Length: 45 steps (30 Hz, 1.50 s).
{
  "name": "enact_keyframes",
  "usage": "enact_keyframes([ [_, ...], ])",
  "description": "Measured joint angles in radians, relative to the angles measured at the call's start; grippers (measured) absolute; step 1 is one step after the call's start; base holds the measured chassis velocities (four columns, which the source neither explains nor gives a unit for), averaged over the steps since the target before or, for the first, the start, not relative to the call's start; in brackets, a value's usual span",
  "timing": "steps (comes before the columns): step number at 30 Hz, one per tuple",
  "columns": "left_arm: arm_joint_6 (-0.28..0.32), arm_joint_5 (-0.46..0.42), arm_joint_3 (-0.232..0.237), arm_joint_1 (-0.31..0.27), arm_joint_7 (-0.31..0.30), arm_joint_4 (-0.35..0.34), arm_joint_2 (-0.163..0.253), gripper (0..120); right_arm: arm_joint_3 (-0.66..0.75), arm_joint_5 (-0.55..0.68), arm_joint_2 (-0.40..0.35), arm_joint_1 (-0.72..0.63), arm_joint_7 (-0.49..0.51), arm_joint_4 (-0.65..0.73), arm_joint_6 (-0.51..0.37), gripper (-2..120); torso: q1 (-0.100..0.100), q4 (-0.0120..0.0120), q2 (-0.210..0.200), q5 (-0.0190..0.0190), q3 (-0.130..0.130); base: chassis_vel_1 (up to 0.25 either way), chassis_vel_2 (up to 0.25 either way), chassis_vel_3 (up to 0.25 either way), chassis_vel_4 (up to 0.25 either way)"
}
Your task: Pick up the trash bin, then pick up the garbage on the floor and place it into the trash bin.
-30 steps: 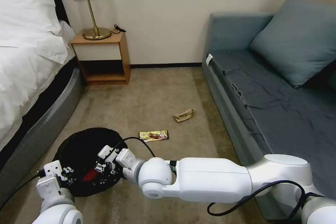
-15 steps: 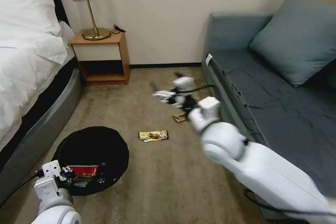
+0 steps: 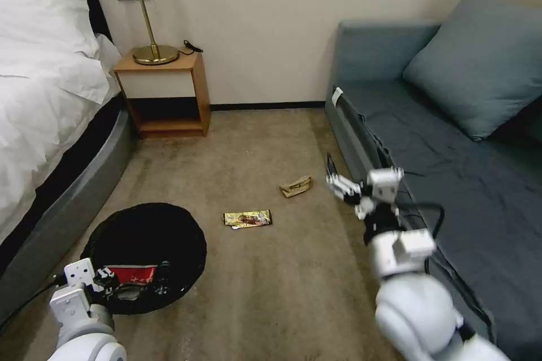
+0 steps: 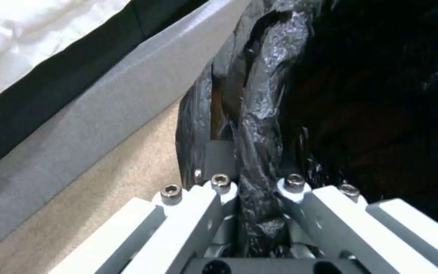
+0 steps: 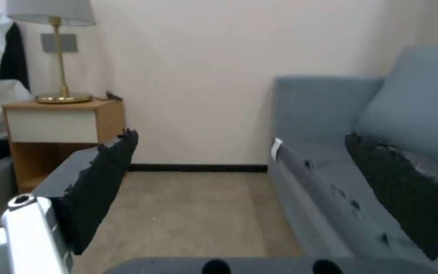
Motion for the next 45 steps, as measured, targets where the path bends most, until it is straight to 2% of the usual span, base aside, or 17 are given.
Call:
enact_keyframes([
  [2, -0.001, -0.001, -0.001, 0.002, 0.001, -0.003, 0.001, 3, -0.015, -0.032, 0.033, -0.04, -0.005, -0.003, 0.017, 100, 0.0, 0.0, 0.0, -0.0002, 0.0, 0.0, 0.0, 0.0, 0.0],
  [7, -0.002, -0.002, -0.004, 0.006, 0.004, -0.012, 0.001, 3, -0.035, -0.084, 0.063, -0.084, -0.031, -0.027, 0.075, 100, 0.0, -0.0001, 0.0, -0.0002, 0.0, 0.0, 0.0, 0.0, 0.0],
  [21, -0.005, -0.001, -0.006, 0.019, 0.004, -0.025, -0.008, 3, -0.064, -0.088, 0.05, -0.068, -0.058, -0.059, 0.112, 100, 0.0, 0.0, 0.0, 0.0, 0.0, -0.016, 0.012, 0.016, -0.01],
  [45, -0.008, -0.002, -0.013, 0.002, 0.004, -0.016, -0.011, 3, -0.084, -0.065, 0.033, -0.019, -0.057, -0.092, 0.115, 100, 0.0, -0.0001, 0.0, 0.0001, 0.0, -0.17, 0.172, 0.179, -0.172],
])
